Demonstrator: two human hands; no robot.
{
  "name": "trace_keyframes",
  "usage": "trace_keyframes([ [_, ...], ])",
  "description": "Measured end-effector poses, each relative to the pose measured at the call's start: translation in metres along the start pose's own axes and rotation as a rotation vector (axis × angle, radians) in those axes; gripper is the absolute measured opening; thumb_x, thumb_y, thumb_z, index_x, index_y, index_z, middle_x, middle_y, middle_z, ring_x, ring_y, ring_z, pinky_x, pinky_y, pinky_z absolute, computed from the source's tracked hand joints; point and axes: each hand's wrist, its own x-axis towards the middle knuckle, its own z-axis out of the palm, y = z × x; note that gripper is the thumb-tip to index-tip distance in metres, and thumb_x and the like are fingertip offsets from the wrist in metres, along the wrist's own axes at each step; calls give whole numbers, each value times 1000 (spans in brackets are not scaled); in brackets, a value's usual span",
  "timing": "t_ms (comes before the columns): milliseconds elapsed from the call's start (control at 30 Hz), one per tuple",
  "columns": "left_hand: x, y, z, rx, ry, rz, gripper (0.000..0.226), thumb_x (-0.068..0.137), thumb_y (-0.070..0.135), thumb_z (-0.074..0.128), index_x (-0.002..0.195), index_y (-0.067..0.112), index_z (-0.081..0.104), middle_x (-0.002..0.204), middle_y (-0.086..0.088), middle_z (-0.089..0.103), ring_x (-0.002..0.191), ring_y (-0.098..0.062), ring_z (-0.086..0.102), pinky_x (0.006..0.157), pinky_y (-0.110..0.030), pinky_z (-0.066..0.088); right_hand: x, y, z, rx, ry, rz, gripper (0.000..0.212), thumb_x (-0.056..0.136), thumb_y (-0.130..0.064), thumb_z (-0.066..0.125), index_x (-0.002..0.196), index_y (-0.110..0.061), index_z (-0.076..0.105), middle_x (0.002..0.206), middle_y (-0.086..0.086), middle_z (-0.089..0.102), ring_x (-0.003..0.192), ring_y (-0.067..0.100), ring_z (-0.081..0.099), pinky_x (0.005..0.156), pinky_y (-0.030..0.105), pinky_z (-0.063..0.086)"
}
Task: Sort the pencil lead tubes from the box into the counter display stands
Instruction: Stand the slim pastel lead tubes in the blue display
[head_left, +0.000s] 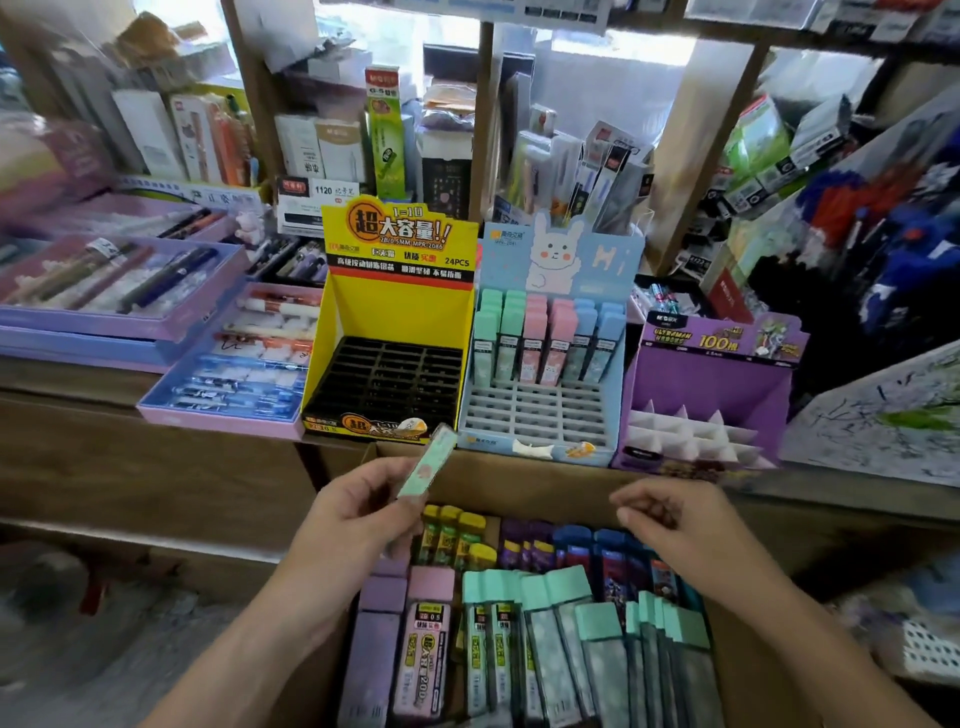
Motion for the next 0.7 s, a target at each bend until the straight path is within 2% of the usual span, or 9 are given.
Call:
trace_keyframes([
  [133, 4, 14, 4, 172, 23, 97, 32, 92, -1, 69, 104, 29, 76, 92, -3, 74, 65, -10, 62, 57, -23, 53, 4, 11, 5, -23, -25, 22, 27, 91, -13, 76, 94, -39, 73, 88, -17, 73, 87, -7, 64, 76, 13, 50],
  [233, 10, 26, 6, 323, 102, 171, 23, 87, 5, 77, 97, 24, 70, 93, 0, 75, 67, -7, 64, 62, -28, 53, 7, 17, 10, -44, -156, 102, 23, 94, -18, 73, 95, -40, 69, 88, -16, 71, 82, -8, 65, 72, 13, 50],
  [300, 16, 36, 7, 455, 128, 220, 23, 86, 11, 80, 93, 30, 68, 93, 7, 75, 73, -6, 66, 67, -30, 54, 7, 23, 14, -84, -266, 179, 14, 95, -21, 72, 100, -34, 70, 88, -14, 70, 82, -2, 66, 73, 17, 53],
  [367, 23, 47, 8, 548, 129, 256, 23, 87, 17, 80, 92, 36, 68, 95, 11, 74, 75, -8, 68, 68, -33, 57, 6, 28, 17, -144, -344, 219, 14, 94, -24, 73, 108, -27, 72, 90, -12, 70, 86, 4, 67, 80, 25, 58],
  [433, 30, 60, 9, 614, 134, 309, 21, 88, 21, 79, 94, 38, 69, 97, 15, 73, 80, -8, 71, 71, -33, 57, 6, 30, 17, -165, -354, 228, 18, 95, -26, 73, 113, -23, 73, 92, -12, 69, 87, 5, 67, 81, 26, 58],
  [533, 47, 78, 15, 664, 115, 376, 17, 91, 20, 76, 98, 34, 71, 100, 14, 74, 83, -8, 75, 75, -41, 61, 6, 30, 16, -154, -320, 230, 17, 95, -27, 72, 111, -23, 73, 91, -10, 70, 86, 7, 68, 81, 29, 58],
  [633, 66, 91, 22, 743, 92, 391, 15, 96, 22, 70, 105, 34, 71, 95, 9, 76, 78, -11, 76, 70, -41, 63, 6, 32, 18, -144, -326, 232, 16, 95, -27, 72, 111, -23, 73, 92, -12, 68, 87, 8, 67, 82, 29, 58],
  [667, 72, 94, 24, 790, 87, 406, 15, 97, 24, 69, 107, 35, 70, 92, 9, 76, 72, -10, 74, 62, -35, 61, 5, 33, 18, -136, -325, 231, 16, 95, -27, 72, 110, -24, 73, 94, -12, 68, 88, 7, 67, 83, 29, 58],
  [700, 78, 96, 26, 831, 84, 426, 16, 97, 24, 68, 109, 35, 69, 88, 10, 73, 63, -5, 69, 52, -24, 54, 4, 34, 18, -128, -323, 229, 15, 95, -27, 72, 110, -25, 73, 95, -12, 69, 89, 6, 67, 82, 28, 58],
])
